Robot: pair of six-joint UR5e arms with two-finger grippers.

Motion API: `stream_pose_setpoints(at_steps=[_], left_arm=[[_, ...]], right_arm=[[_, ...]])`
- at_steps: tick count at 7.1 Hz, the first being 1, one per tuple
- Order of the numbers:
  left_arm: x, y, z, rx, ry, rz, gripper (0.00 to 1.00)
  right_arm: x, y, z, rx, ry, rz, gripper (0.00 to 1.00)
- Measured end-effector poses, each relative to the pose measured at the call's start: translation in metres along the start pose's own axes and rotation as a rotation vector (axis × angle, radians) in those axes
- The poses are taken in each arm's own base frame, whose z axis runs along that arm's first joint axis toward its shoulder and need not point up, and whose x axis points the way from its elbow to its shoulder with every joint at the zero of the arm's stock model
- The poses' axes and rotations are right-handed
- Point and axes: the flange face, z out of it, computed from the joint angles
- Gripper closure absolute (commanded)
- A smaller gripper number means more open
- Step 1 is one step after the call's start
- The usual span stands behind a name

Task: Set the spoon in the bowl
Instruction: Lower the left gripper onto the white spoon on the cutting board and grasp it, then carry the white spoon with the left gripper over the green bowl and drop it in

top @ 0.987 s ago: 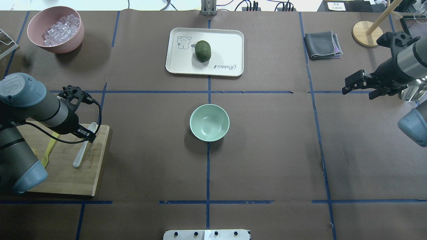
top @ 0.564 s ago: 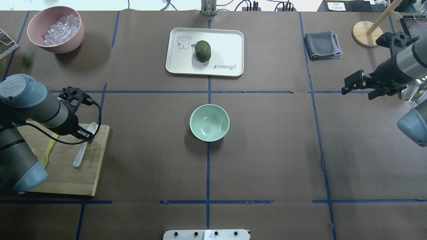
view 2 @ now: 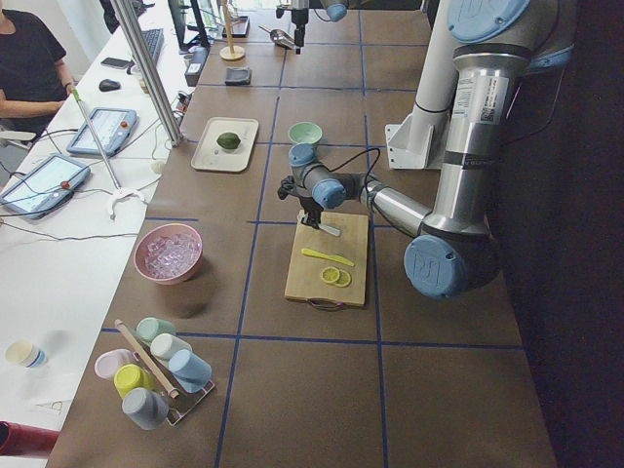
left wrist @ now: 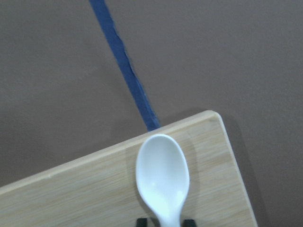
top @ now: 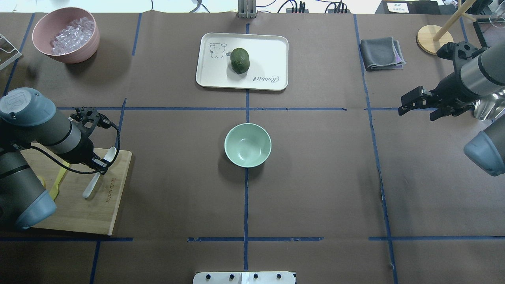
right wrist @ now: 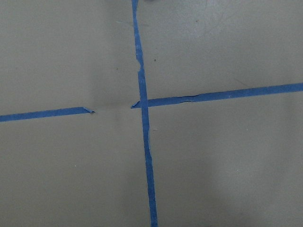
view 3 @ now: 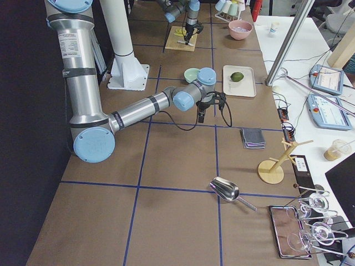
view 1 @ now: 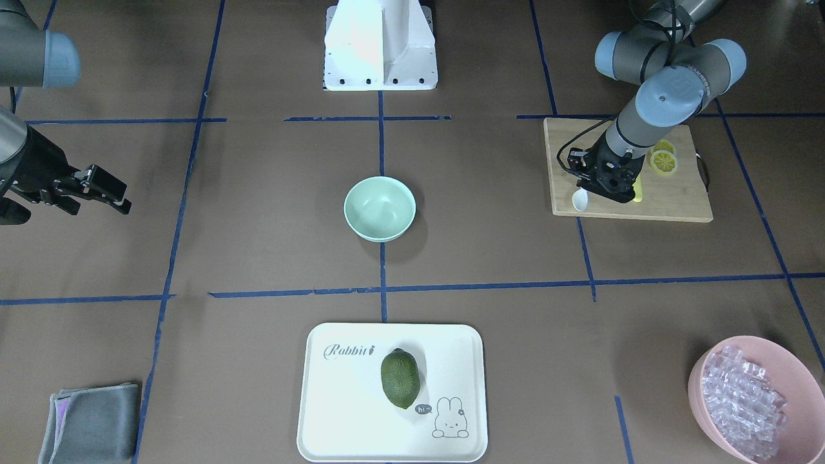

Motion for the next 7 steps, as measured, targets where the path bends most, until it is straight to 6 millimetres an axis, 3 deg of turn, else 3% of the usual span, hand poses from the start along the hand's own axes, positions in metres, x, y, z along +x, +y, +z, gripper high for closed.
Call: stream_pose_setpoints(at_steps=[2, 3, 4, 7], left_arm=[[0.016, -0.002, -0.019, 0.027, 0.024, 0.004, 1.00], [0.033, -0.014, -0.032, 0.056, 0.041, -0.003, 1.00], [0.066, -0.038, -0.048, 0.088, 0.066, -0.023, 1.00], [0.212, -0.101, -0.079, 0.138, 0.107, -0.088, 1.00]], right_arm=[[-0.001, 0.000, 0.001, 0.000, 0.002, 0.001, 0.01], [-0.001, 0.000, 0.001, -0.002, 0.000, 0.000, 0.01], [-0.001, 0.001, 0.001, -0.004, -0.002, -0.001, 0.01], [0.001, 0.000, 0.000, -0.003, -0.002, 0.002, 0.01]])
